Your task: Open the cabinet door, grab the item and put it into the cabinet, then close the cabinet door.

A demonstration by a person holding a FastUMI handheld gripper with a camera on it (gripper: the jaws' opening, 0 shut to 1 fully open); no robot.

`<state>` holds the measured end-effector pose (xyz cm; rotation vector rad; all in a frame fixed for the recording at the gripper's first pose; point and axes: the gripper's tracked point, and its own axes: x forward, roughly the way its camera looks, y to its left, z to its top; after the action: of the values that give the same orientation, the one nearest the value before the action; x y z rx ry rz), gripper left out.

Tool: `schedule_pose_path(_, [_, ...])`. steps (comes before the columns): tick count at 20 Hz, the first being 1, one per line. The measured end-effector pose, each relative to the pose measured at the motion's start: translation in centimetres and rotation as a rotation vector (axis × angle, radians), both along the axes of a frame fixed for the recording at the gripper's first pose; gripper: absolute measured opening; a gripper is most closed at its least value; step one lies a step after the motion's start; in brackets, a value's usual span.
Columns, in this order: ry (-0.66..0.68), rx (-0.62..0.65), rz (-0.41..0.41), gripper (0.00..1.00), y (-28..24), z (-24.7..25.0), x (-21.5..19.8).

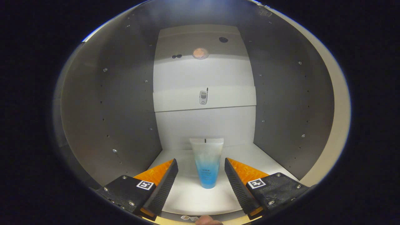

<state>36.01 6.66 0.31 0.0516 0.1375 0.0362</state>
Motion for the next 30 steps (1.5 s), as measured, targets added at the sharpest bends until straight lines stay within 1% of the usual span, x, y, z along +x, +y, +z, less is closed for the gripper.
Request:
schedule_pose_path(3, [-0.001, -0.017, -0.005, 0.93, -0.2, 0.9, -1.8])
schedule_pose_path(6, [0.007, -0.002, 0.024, 0.93, 0.2, 1.8, -4.9])
schedule_pose_path(11, [-0.006, 0.105, 0.046, 0.93, 0.3, 4.0, -11.4])
schedule_pose_path(14, [-0.039, 0.083, 0.057, 0.93, -0.1, 5.5, -14.5])
schedule_pose_path(18, [-0.051, 0.063, 0.086, 0.94, -0.4, 6.7, -18.7])
schedule_pose_path(20, [-0.048, 0.070, 0.110, 0.94, -0.3, 6.8, -21.3])
schedule_pose_path(22, [-0.020, 0.102, 0.157, 0.94, 0.4, 6.1, -24.4])
schedule_pose_path(25, [0.013, 0.115, 0.215, 0.94, 0.5, 4.8, -28.8])
schedule_pose_path(27, [0.024, 0.090, 0.270, 0.94, 0.7, 4.3, -30.9])
schedule_pose_path(30, [0.040, 0.080, 0.315, 0.95, 0.4, 4.2, -33.4])
